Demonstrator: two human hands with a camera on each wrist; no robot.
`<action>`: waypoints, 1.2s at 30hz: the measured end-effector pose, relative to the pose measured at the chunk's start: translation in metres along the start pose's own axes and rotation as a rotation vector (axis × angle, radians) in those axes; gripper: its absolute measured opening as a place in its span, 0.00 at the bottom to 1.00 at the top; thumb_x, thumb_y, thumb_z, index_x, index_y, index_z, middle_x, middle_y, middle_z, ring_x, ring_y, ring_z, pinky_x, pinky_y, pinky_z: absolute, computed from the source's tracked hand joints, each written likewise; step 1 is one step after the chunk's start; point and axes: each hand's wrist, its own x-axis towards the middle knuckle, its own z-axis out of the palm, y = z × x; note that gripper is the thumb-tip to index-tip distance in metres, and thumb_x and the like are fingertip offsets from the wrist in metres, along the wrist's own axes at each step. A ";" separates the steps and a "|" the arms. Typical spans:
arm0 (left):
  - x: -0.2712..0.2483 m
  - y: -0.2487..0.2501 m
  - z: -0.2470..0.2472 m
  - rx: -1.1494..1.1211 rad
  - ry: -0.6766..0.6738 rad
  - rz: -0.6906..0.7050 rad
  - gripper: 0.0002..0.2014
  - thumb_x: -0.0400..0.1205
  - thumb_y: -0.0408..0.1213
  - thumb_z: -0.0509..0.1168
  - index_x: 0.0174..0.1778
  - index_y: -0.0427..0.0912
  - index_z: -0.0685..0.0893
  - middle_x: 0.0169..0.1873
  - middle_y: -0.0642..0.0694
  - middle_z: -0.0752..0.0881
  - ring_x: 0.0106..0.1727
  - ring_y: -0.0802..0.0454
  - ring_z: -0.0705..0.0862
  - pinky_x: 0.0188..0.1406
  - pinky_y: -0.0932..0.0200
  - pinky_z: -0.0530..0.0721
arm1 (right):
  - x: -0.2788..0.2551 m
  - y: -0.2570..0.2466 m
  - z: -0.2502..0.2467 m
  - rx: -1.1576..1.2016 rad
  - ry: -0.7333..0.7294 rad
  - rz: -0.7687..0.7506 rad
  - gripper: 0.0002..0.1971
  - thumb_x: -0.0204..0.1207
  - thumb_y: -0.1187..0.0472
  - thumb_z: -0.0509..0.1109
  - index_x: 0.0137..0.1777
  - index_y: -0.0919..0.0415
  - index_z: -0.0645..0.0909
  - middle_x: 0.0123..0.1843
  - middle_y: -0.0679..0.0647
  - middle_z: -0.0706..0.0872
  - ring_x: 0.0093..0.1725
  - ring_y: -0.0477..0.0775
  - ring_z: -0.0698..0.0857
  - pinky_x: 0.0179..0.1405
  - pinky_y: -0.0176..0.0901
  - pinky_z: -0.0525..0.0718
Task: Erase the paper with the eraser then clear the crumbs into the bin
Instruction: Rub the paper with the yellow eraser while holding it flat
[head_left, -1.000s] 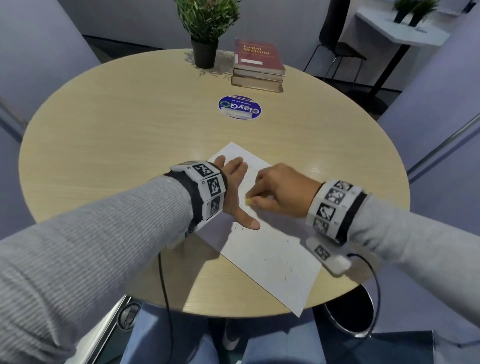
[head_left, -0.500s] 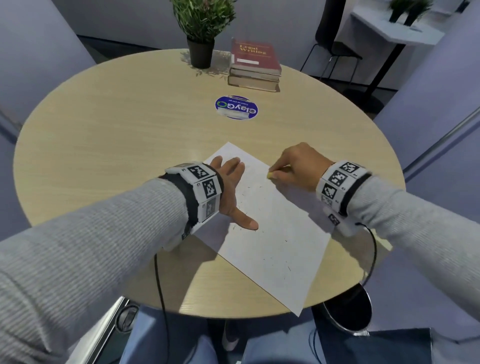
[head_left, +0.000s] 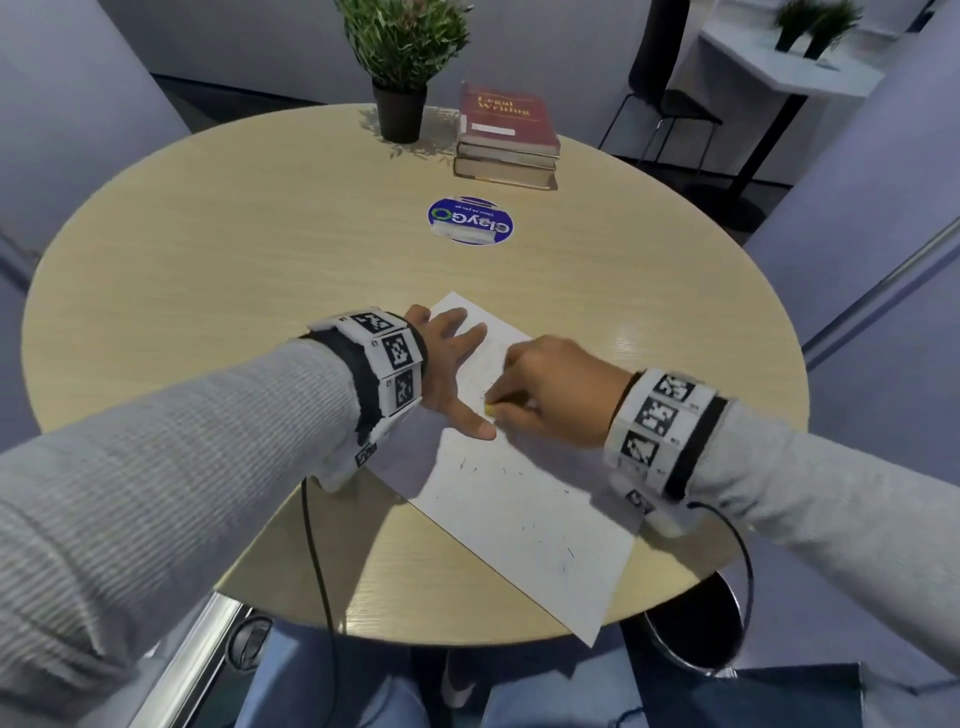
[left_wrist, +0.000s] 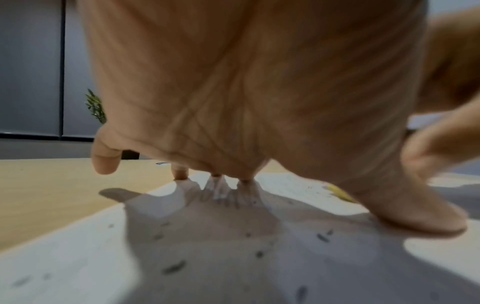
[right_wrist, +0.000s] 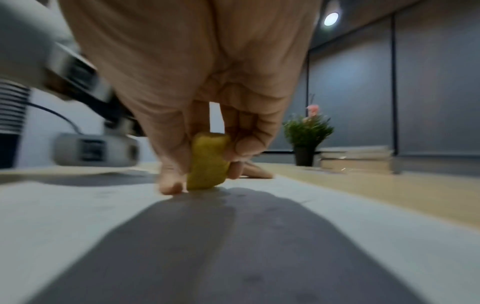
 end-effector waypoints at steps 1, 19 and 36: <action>0.000 0.000 0.001 0.005 0.001 0.001 0.60 0.64 0.79 0.60 0.83 0.58 0.34 0.83 0.52 0.36 0.83 0.41 0.40 0.76 0.34 0.51 | -0.001 -0.008 0.002 -0.011 -0.044 -0.041 0.10 0.75 0.56 0.67 0.44 0.56 0.89 0.38 0.56 0.86 0.40 0.56 0.82 0.40 0.46 0.80; -0.005 0.003 -0.002 0.020 -0.016 0.002 0.59 0.66 0.78 0.59 0.83 0.56 0.33 0.83 0.51 0.35 0.83 0.41 0.39 0.77 0.36 0.51 | 0.019 0.028 -0.010 -0.081 0.069 0.112 0.11 0.77 0.57 0.65 0.48 0.58 0.89 0.42 0.57 0.87 0.43 0.61 0.84 0.39 0.44 0.76; 0.000 0.001 0.000 0.034 -0.003 0.010 0.61 0.64 0.79 0.59 0.83 0.56 0.33 0.83 0.51 0.36 0.83 0.39 0.42 0.76 0.37 0.53 | 0.010 0.011 -0.007 -0.002 -0.014 0.022 0.09 0.77 0.56 0.68 0.51 0.55 0.90 0.43 0.57 0.86 0.44 0.56 0.83 0.43 0.44 0.78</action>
